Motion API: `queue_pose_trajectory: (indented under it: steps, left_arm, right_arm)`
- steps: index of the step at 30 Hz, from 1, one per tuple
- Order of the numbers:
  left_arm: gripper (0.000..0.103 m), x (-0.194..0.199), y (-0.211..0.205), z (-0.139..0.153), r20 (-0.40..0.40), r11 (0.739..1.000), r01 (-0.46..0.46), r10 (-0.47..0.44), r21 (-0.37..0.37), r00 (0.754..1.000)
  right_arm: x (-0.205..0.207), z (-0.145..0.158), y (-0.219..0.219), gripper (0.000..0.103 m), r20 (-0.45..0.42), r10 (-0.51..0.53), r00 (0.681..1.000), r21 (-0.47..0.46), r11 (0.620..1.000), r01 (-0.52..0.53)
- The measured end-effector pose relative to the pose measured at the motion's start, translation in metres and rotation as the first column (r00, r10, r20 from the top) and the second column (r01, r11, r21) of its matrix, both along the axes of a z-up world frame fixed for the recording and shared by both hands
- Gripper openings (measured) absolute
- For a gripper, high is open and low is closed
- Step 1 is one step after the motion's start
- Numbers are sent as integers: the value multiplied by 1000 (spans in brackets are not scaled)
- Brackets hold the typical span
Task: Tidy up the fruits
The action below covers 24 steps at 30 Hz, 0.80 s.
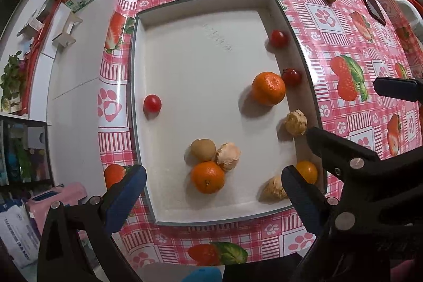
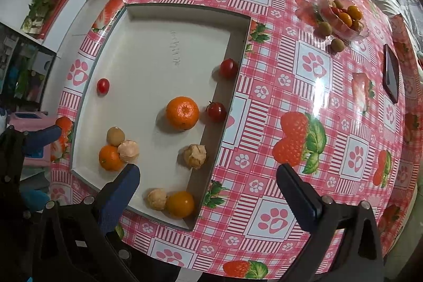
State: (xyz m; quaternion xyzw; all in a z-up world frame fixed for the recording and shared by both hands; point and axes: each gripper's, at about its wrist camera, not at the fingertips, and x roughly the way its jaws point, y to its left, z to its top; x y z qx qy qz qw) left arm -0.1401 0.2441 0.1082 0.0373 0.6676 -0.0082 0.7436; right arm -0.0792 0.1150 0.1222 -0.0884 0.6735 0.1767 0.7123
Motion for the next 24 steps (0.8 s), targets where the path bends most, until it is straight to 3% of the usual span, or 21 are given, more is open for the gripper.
queue_pose_trajectory:
  steps: [24]
  left_arm:
    - [103, 0, 1, 0, 9, 1000, -4, 4, -1, 1000]
  right_arm:
    - [0, 0, -1, 103, -4, -3, 1000, 1, 1000, 3]
